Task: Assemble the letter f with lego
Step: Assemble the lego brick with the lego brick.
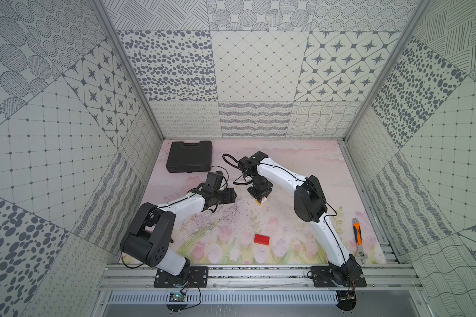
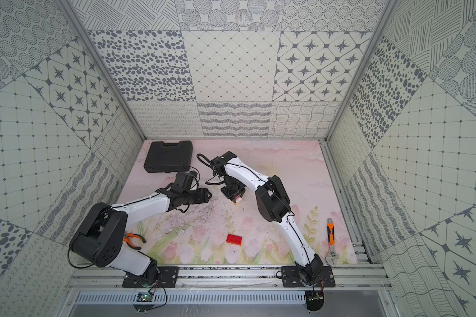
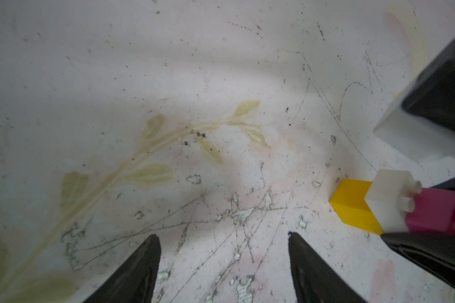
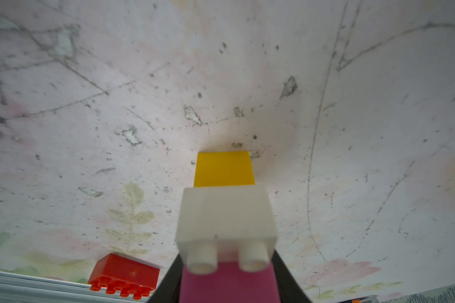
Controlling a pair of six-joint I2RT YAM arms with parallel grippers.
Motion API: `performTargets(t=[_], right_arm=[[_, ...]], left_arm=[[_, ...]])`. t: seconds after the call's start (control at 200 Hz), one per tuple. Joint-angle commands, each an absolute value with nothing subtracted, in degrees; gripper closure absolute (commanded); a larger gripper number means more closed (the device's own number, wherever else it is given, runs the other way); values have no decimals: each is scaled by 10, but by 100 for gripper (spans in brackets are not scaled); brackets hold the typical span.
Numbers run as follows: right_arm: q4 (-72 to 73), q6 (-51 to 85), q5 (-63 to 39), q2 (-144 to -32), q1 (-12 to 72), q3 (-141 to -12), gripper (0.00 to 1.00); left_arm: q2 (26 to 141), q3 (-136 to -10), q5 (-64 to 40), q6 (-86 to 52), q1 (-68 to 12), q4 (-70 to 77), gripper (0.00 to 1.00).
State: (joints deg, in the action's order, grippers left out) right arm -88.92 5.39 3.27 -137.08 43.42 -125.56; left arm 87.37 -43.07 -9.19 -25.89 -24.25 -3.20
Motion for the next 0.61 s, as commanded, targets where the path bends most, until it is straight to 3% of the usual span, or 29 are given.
performTargets(t=[0.0,0.6], right_arm=[[-890,55,45,-1362,437,-1264,60],[-821,51,40,-1265,437,-1231,42]], left_arm=[[877,-436,-94,-247,-246,-23,23],[867,-440,-91,-246,-247,-34,23]])
